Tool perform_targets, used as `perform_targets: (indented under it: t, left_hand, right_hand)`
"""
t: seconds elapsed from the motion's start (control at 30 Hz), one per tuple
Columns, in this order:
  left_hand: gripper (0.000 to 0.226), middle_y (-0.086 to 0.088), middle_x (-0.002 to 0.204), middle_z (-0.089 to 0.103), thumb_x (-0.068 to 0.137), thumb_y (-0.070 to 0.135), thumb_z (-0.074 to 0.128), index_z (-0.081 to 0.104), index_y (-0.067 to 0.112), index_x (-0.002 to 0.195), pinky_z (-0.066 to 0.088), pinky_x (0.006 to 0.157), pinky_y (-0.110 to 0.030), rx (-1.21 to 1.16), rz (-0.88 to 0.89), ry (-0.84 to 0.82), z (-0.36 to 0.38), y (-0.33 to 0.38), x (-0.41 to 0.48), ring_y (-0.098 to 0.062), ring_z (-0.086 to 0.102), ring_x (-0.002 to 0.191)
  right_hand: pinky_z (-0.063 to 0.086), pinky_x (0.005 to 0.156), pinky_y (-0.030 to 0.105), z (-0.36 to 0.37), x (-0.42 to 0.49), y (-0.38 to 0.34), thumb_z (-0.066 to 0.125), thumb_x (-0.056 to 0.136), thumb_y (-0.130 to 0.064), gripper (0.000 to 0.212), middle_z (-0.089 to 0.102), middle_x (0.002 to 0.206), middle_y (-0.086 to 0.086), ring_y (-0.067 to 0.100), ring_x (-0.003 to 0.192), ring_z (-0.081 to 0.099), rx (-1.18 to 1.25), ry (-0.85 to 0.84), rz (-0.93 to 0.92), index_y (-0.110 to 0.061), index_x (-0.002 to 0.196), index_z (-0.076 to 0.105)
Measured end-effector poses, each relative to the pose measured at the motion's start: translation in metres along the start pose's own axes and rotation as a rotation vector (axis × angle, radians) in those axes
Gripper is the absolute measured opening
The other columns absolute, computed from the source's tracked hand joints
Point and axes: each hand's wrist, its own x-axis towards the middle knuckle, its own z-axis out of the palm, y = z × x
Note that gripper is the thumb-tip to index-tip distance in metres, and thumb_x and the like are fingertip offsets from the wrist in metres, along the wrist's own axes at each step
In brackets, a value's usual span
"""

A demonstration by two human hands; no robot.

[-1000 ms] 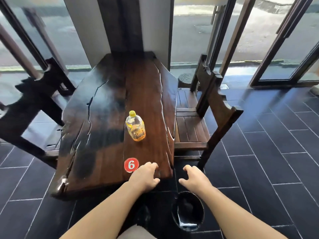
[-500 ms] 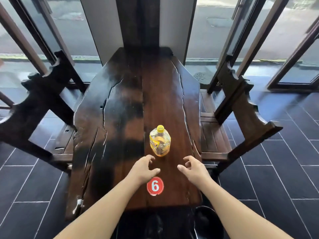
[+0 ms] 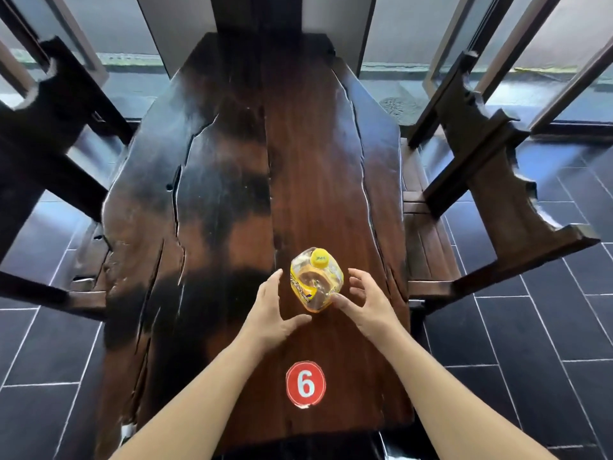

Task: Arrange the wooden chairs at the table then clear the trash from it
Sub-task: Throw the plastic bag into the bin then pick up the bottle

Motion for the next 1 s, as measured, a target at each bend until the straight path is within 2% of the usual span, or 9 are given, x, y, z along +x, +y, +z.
perform_targets:
  t: [0.1,0.2,0.3,0.4,0.53,0.6,0.83,1.0]
  left_hand:
    - [0.114,0.000,0.162,0.022,0.073,0.037,0.087,0.009,0.031,0.156,0.037,0.115,-0.046,-0.047,0.012,-0.002,0.009,-0.003,0.010,-0.019,0.032,0.144]
    - [0.113,0.003,0.161,0.025,0.072,0.037,0.087,0.011,0.032,0.155,0.035,0.117,-0.044,-0.095,0.028,0.005,0.015,-0.005,0.018,-0.016,0.030,0.145]
    - [0.106,0.010,0.154,0.037,0.071,0.040,0.088,0.020,0.034,0.152,0.038,0.116,-0.040,-0.128,0.058,0.002,0.017,-0.007,0.026,-0.008,0.037,0.139]
    - [0.095,0.017,0.143,0.046,0.071,0.040,0.088,0.029,0.041,0.145,0.044,0.108,-0.029,-0.162,0.080,0.010,0.020,-0.005,0.030,0.000,0.046,0.129]
    - [0.089,0.018,0.138,0.049,0.073,0.034,0.087,0.032,0.040,0.143,0.040,0.094,-0.010,-0.166,0.087,0.025,0.023,-0.001,0.029,0.011,0.047,0.118]
    - [0.088,0.018,0.137,0.048,0.074,0.033,0.087,0.032,0.038,0.143,0.038,0.091,-0.006,-0.166,0.089,0.019,0.026,0.002,0.028,0.013,0.047,0.116]
    - [0.085,0.015,0.138,0.048,0.074,0.038,0.085,0.034,0.038,0.142,0.052,0.100,-0.029,-0.171,0.109,-0.029,0.053,0.025,0.011,-0.002,0.052,0.120]
    - [0.087,0.015,0.140,0.045,0.074,0.044,0.084,0.033,0.038,0.143,0.046,0.094,-0.018,-0.172,0.116,-0.113,0.093,0.049,-0.011,0.000,0.049,0.118]
  right_hand:
    - [0.044,0.109,0.040,0.005,0.013,0.005,0.071,0.064,-0.068,0.098,0.048,0.146,-0.004,0.013,0.132,0.048,0.041,-0.024,-0.008,-0.025,0.147,0.041]
    - [0.048,0.107,0.042,0.011,0.020,0.011,0.074,0.057,-0.081,0.104,0.056,0.139,-0.005,0.011,0.127,0.055,0.112,-0.041,-0.009,-0.028,0.142,0.046]
    - [0.052,0.102,0.042,0.015,0.025,0.015,0.073,0.056,-0.083,0.084,0.066,0.123,-0.008,0.009,0.117,0.062,0.149,-0.028,-0.014,-0.037,0.125,0.057]
    - [0.053,0.101,0.041,0.017,0.026,0.014,0.070,0.059,-0.083,0.066,0.069,0.118,-0.010,0.009,0.115,0.063,0.151,-0.030,-0.014,-0.045,0.112,0.059]
    - [0.053,0.102,0.040,0.015,0.023,0.013,0.069,0.064,-0.079,0.076,0.066,0.121,-0.009,0.010,0.117,0.060,0.140,-0.048,-0.022,-0.034,0.124,0.058]
    - [0.053,0.101,0.040,0.010,0.020,0.013,0.070,0.070,-0.071,0.069,0.067,0.119,-0.010,0.009,0.115,0.061,0.136,-0.036,-0.020,-0.031,0.124,0.059]
    - [0.057,0.093,0.034,-0.019,-0.009,0.022,0.065,0.075,-0.064,0.065,0.067,0.118,-0.007,0.011,0.110,0.063,0.104,0.041,-0.004,-0.025,0.127,0.058]
    - [0.058,0.092,0.035,-0.058,-0.044,0.051,0.067,0.075,-0.066,0.064,0.069,0.115,-0.007,0.011,0.110,0.065,0.167,0.109,0.022,-0.024,0.123,0.060]
